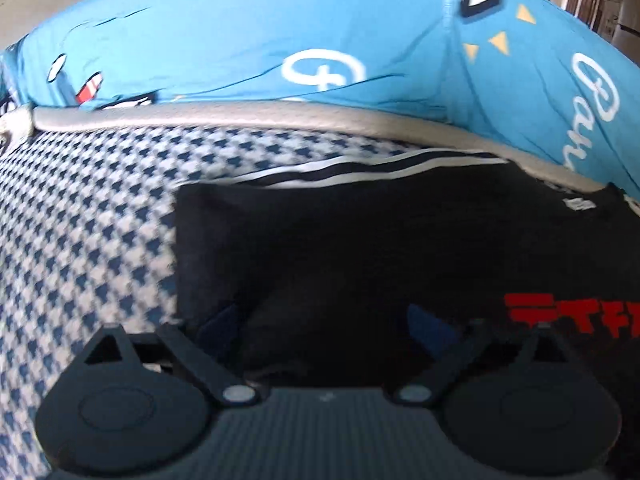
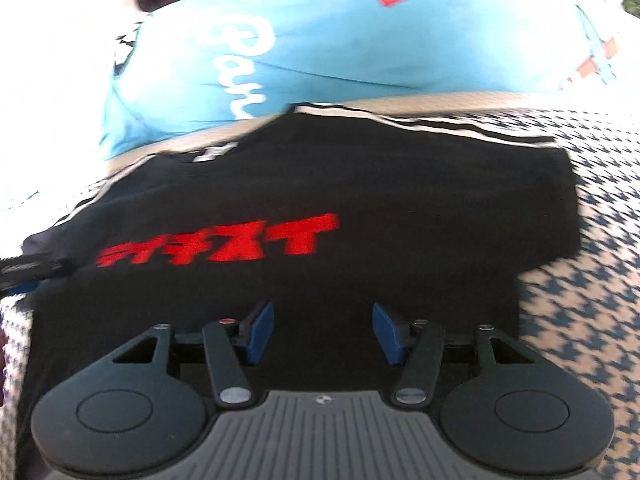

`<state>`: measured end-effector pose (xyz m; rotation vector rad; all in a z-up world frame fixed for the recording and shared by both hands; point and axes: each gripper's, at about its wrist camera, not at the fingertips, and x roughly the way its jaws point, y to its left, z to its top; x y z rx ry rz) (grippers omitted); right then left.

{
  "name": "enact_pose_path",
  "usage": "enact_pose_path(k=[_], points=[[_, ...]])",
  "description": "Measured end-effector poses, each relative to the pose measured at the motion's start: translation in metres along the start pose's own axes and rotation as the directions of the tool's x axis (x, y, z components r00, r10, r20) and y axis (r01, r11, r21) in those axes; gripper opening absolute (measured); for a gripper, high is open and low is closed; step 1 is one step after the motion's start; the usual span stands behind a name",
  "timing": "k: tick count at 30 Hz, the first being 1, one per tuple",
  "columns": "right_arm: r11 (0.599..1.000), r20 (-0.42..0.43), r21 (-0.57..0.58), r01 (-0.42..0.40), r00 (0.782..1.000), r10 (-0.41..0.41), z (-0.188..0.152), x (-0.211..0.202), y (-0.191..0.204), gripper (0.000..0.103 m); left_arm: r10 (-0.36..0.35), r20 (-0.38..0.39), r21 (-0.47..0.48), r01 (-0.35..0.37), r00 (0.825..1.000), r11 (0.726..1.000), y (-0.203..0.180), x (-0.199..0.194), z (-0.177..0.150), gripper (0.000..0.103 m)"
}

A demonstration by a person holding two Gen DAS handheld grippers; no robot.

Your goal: Fold clothes

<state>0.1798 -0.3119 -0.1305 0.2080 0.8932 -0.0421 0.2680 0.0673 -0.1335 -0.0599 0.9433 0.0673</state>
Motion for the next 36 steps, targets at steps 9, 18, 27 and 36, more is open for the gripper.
enact_pose_path(k=[9, 18, 27, 36], points=[[0.998, -0.008, 0.064, -0.021, 1.0, 0.021, 0.001, -0.01, -0.026, 0.055, 0.059, -0.027, -0.014, -0.059, 0.998, 0.998, 0.013, -0.017, -0.017, 0.1], [0.988, 0.02, 0.156, -0.004, 1.0, 0.001, 0.005, -0.031, -0.068, 0.055, 0.009, 0.069, 0.0, -0.009, 0.998, 1.0, -0.011, -0.058, -0.029, 0.1], [0.973, 0.067, 0.228, -0.036, 0.997, 0.021, 0.016, -0.044, -0.094, 0.055, -0.109, 0.024, 0.088, 0.106, 0.994, 0.99, -0.064, -0.059, -0.048, 0.1], [0.978, -0.003, 0.11, -0.179, 0.984, 0.18, -0.003, -0.039, -0.055, 0.056, -0.126, -0.005, 0.196, 0.125, 0.992, 0.973, -0.094, -0.06, -0.07, 0.1]])
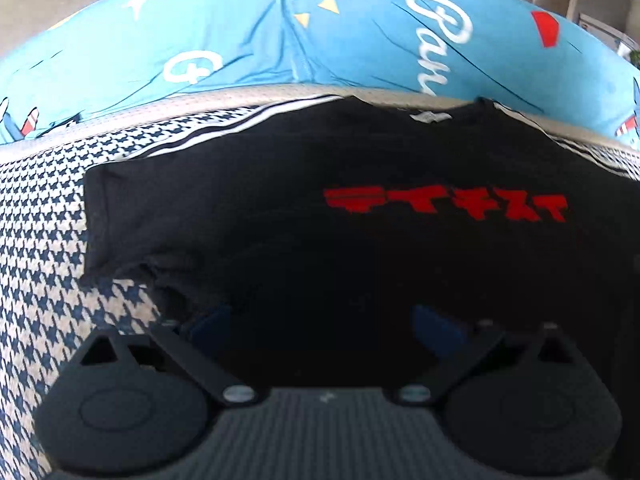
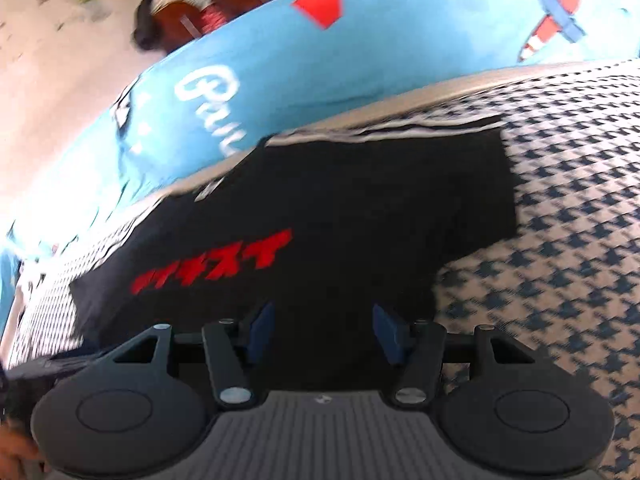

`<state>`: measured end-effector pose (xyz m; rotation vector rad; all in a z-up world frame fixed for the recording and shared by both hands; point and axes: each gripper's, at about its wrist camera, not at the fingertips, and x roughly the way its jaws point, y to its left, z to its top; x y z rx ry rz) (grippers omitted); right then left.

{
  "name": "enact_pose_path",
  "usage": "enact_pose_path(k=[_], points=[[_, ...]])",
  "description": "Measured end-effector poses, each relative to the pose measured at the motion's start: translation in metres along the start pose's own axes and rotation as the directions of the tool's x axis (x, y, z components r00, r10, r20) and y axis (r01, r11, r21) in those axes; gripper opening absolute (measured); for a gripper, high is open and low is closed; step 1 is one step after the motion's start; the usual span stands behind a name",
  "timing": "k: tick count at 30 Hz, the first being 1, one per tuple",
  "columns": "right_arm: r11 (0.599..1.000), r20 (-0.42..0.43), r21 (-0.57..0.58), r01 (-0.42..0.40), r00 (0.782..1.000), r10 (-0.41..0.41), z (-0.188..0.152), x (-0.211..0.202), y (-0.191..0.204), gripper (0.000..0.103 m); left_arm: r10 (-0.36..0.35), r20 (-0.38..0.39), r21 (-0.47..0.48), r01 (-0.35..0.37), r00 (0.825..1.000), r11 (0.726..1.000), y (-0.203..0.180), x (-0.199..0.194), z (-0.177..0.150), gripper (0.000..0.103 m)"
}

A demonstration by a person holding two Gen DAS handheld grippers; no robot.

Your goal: Fold clothes

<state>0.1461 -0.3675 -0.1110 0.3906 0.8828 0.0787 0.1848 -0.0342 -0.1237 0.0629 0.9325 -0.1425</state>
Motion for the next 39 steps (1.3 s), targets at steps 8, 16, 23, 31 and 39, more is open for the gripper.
enact_pose_path(k=[8, 16, 23, 31, 39], points=[[0.996, -0.097, -0.069, -0.053, 0.994, 0.046, -0.029, 0.017, 0.022, 0.056, -0.01, -0.022, 0.037, 0.011, 1.0, 0.999, -0.01, 0.001, -0.009, 0.1], [0.978, -0.079, -0.206, 0.028, 0.996, -0.045, -0.051, 0.008, 0.03, 0.056, -0.005, -0.028, 0.06, 0.007, 1.0, 0.998, -0.008, 0.003, -0.02, 0.103], [0.919, -0.018, -0.36, 0.158, 0.984, -0.176, -0.083, -0.007, 0.04, 0.057, -0.012, -0.02, 0.059, 0.014, 1.0, 0.998, -0.002, -0.007, -0.034, 0.103], [0.922, 0.007, -0.311, 0.229, 0.971, -0.239, -0.104, -0.033, 0.027, 0.061, -0.008, -0.015, 0.031, 0.009, 1.0, 0.999, 0.009, -0.021, -0.052, 0.103], [0.927, 0.035, -0.252, 0.279, 0.959, -0.28, -0.125, -0.058, 0.016, 0.061, 0.006, -0.005, 0.006, -0.006, 1.0, 1.0, 0.014, -0.036, -0.069, 0.103]])
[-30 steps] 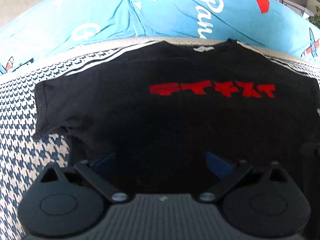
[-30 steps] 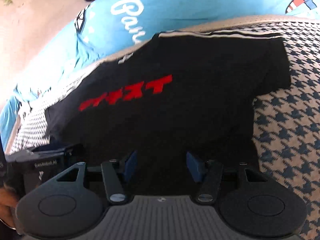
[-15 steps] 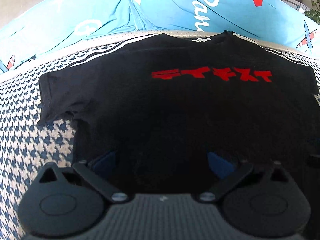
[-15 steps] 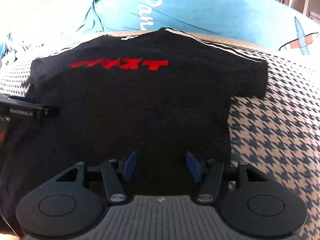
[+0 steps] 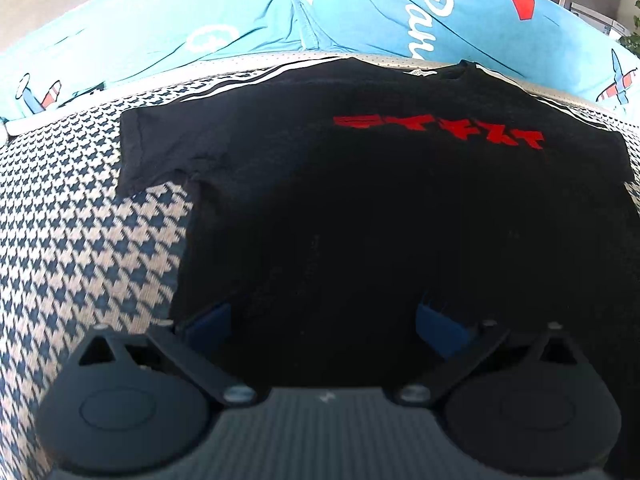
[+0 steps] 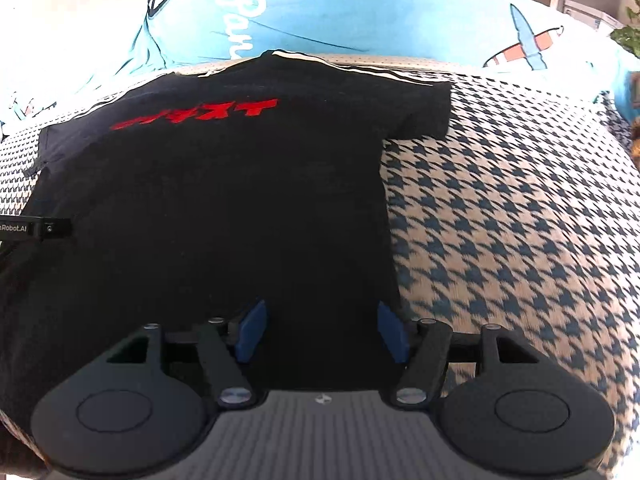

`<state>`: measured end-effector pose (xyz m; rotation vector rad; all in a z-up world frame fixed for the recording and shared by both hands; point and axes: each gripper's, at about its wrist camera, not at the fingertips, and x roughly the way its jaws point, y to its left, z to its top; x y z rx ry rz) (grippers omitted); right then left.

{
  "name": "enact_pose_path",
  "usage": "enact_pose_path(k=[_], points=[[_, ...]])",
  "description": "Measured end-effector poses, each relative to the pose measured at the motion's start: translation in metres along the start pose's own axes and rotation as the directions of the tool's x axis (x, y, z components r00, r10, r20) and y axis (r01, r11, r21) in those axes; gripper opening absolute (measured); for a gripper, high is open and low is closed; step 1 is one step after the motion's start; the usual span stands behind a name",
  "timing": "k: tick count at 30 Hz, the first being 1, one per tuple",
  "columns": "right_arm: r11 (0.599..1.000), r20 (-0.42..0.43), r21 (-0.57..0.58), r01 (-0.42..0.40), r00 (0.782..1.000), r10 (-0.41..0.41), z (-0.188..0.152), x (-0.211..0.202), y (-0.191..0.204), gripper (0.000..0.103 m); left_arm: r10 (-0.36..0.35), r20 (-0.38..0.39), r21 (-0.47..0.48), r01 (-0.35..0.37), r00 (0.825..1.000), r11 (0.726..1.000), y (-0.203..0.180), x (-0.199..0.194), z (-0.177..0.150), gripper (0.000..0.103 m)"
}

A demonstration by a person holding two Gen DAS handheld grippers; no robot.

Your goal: Fold clothes

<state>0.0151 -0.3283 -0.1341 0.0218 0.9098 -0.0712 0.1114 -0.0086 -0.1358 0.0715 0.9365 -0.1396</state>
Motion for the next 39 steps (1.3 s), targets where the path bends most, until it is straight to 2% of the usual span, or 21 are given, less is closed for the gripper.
enact_pose_path(k=[3, 5, 9, 12, 18, 27, 32, 39], points=[[1.0, 0.012, 0.007, 0.03, 0.999, -0.031, -0.009, -0.008, 0.002, 0.061, 0.004, 0.004, -0.008, -0.004, 1.0, 1.0, 0.001, -0.005, -0.006, 0.103], [0.997, 0.004, 0.027, 0.068, 0.998, -0.068, -0.013, -0.01, 0.001, 0.066, 0.006, 0.007, -0.01, -0.006, 1.0, 1.0, 0.001, -0.008, -0.01, 0.103], [0.991, 0.006, 0.131, 0.036, 0.999, -0.037, -0.017, -0.016, -0.012, 0.066, 0.011, 0.01, -0.01, -0.011, 1.0, 1.0, 0.0, -0.012, -0.014, 0.103], [0.987, 0.017, 0.154, 0.034, 0.999, -0.037, -0.019, -0.019, -0.013, 0.066, 0.011, 0.009, -0.015, -0.01, 1.0, 1.0, -0.002, -0.014, -0.014, 0.103], [0.974, 0.061, 0.224, -0.027, 0.998, 0.014, -0.014, -0.027, -0.016, 0.066, 0.002, 0.019, -0.014, -0.002, 1.0, 1.0, -0.009, -0.021, -0.017, 0.103], [0.983, 0.113, 0.124, -0.138, 0.986, 0.124, -0.007, -0.031, 0.018, 0.066, -0.036, 0.026, 0.006, 0.036, 0.999, 0.999, -0.025, -0.033, -0.024, 0.103], [0.979, 0.085, 0.06, -0.194, 0.978, 0.189, -0.008, -0.028, 0.042, 0.066, -0.047, 0.021, 0.018, 0.047, 0.999, 0.999, -0.032, -0.037, -0.028, 0.103], [0.982, 0.032, -0.013, -0.189, 0.981, 0.189, -0.014, -0.02, 0.064, 0.066, -0.037, 0.016, 0.035, 0.037, 0.999, 0.999, -0.038, -0.038, -0.033, 0.103]])
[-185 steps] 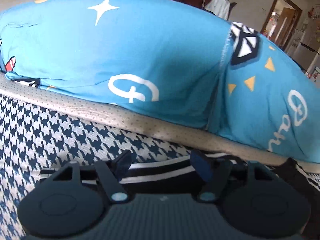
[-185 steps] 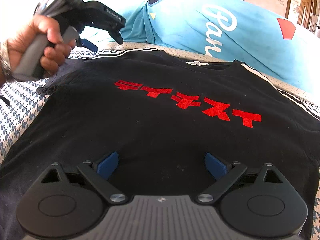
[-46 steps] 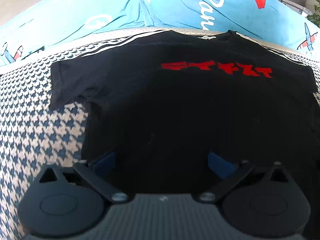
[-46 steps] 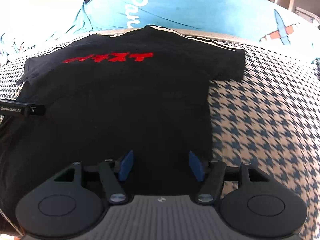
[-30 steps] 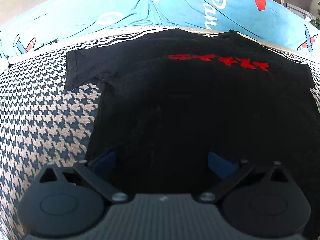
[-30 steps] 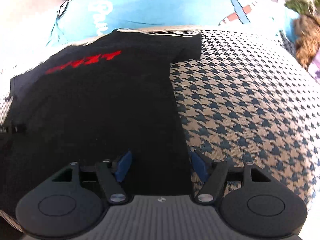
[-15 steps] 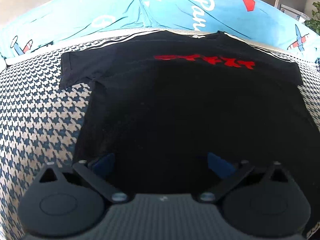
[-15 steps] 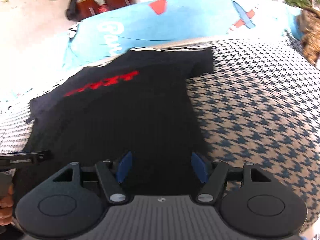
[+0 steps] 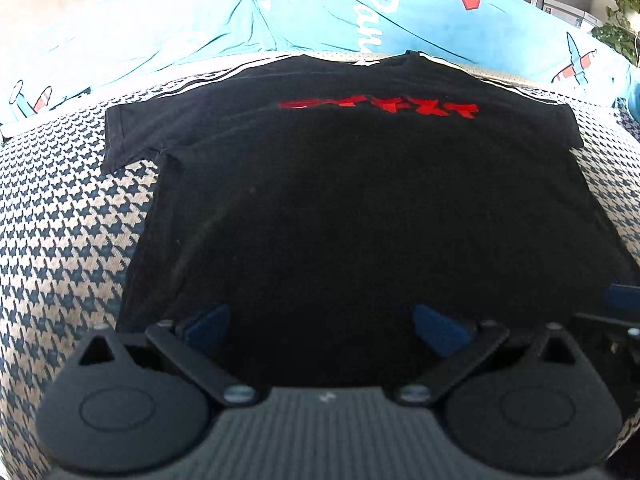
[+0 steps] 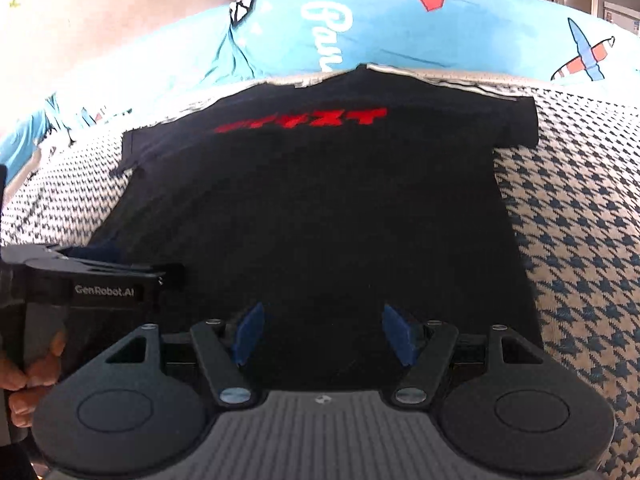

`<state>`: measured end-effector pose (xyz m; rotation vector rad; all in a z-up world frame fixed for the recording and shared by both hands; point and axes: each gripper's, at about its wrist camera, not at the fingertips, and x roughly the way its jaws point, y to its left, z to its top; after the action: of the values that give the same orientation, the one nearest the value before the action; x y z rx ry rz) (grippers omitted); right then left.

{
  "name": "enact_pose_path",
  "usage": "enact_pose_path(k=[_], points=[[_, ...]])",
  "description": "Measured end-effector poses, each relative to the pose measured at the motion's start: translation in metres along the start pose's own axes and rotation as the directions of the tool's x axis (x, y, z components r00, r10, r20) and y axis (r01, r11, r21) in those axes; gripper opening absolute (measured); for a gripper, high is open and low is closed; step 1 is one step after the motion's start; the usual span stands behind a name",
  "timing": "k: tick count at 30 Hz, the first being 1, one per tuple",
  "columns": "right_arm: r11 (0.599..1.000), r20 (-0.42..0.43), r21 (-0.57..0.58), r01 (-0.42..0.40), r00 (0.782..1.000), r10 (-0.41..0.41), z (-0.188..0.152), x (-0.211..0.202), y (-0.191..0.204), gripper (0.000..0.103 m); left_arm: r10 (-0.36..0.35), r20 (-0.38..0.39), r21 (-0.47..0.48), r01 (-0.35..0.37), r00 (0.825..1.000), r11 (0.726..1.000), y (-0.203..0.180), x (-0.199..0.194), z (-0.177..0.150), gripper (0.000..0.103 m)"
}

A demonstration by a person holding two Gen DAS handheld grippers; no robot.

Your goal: Fold clothes

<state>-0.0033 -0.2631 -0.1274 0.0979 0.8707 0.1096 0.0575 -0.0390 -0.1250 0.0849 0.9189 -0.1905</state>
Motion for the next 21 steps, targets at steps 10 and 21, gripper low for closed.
enact_pose_path(k=[10, 21], points=[[0.999, -0.019, 0.0, 0.034, 0.999, -0.034, -0.008, 0.0, -0.001, 0.067, 0.009, -0.002, 0.003, -0.009, 1.0, 1.0, 0.0, -0.001, -0.004, 0.103], [0.998, -0.018, 0.026, 0.063, 0.998, -0.062, -0.016, -0.009, -0.005, 0.067, 0.023, -0.005, -0.008, -0.023, 1.0, 1.0, -0.001, -0.005, -0.01, 0.103]])
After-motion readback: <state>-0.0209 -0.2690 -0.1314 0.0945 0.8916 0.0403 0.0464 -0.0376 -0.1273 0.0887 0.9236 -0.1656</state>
